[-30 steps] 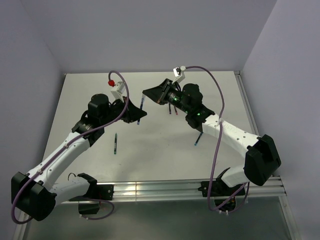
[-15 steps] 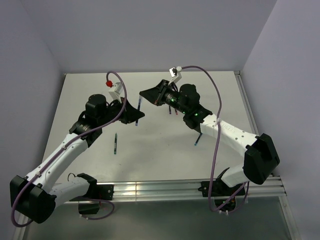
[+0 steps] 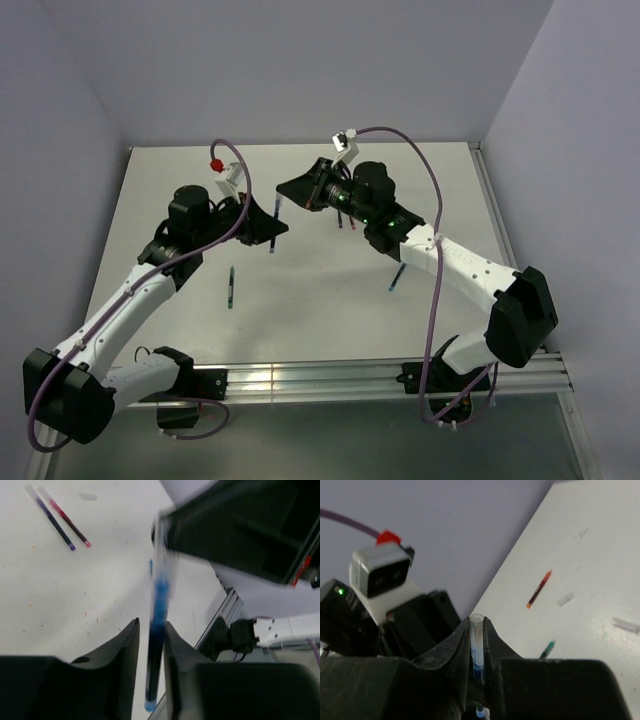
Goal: Insert the pens into the pen caps
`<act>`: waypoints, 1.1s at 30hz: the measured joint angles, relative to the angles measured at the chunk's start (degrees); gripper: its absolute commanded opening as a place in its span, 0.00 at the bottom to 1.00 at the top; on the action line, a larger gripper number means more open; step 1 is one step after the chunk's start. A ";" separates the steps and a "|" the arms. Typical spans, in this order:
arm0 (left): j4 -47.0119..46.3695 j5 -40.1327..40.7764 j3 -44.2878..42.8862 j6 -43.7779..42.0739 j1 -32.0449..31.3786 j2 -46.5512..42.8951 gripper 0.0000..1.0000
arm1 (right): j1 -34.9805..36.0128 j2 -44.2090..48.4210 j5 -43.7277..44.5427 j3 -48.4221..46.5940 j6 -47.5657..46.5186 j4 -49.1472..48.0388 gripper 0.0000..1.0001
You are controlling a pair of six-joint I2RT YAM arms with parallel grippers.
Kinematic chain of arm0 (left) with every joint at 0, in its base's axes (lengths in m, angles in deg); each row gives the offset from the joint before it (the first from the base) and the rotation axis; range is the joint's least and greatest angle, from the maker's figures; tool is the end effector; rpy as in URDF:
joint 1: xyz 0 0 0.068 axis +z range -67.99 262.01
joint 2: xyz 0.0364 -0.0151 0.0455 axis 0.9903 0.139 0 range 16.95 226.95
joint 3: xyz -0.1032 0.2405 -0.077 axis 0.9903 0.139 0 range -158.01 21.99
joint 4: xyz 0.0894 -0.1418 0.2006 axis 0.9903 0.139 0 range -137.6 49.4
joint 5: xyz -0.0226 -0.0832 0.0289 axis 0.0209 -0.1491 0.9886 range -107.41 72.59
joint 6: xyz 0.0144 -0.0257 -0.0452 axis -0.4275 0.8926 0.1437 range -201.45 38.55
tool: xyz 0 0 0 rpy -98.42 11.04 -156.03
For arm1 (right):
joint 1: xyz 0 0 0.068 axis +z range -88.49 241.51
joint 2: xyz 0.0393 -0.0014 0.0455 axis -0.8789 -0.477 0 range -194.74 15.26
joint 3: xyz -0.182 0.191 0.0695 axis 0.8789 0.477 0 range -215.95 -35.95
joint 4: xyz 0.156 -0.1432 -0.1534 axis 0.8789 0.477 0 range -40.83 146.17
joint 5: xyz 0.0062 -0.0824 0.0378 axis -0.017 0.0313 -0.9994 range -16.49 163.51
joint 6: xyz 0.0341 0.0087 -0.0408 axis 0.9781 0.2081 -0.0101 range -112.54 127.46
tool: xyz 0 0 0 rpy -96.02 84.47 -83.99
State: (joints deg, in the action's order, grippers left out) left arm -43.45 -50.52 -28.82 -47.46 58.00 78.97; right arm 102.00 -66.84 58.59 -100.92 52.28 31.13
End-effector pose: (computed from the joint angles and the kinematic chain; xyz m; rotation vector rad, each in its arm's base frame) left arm 0.2188 -0.1187 0.3303 0.2677 1.9606 -1.2149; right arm 0.2556 0.2302 0.3619 -0.1630 1.7211 1.3446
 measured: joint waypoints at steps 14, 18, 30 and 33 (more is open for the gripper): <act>5.27 13.27 -1.46 -2.19 -2.34 -4.94 0.56 | -12.55 -21.07 -1.95 -26.56 -11.17 30.38 0.00; 7.98 17.92 -1.60 -2.95 -2.27 -7.34 0.52 | -14.10 -33.92 3.08 -38.07 -15.50 38.42 0.00; 11.28 21.59 -1.25 -4.61 -1.16 -9.81 0.51 | -14.95 -55.21 11.41 -59.23 -21.97 55.12 0.00; 11.15 21.77 -0.55 -4.63 -0.85 -10.45 0.47 | -15.04 -55.23 12.70 -59.65 -22.99 56.22 0.00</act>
State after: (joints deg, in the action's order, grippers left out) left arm -32.31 -28.75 -29.37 -52.09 57.15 68.52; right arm 86.96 -122.08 71.29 -160.57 29.29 87.34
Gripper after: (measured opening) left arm 0.487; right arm 0.182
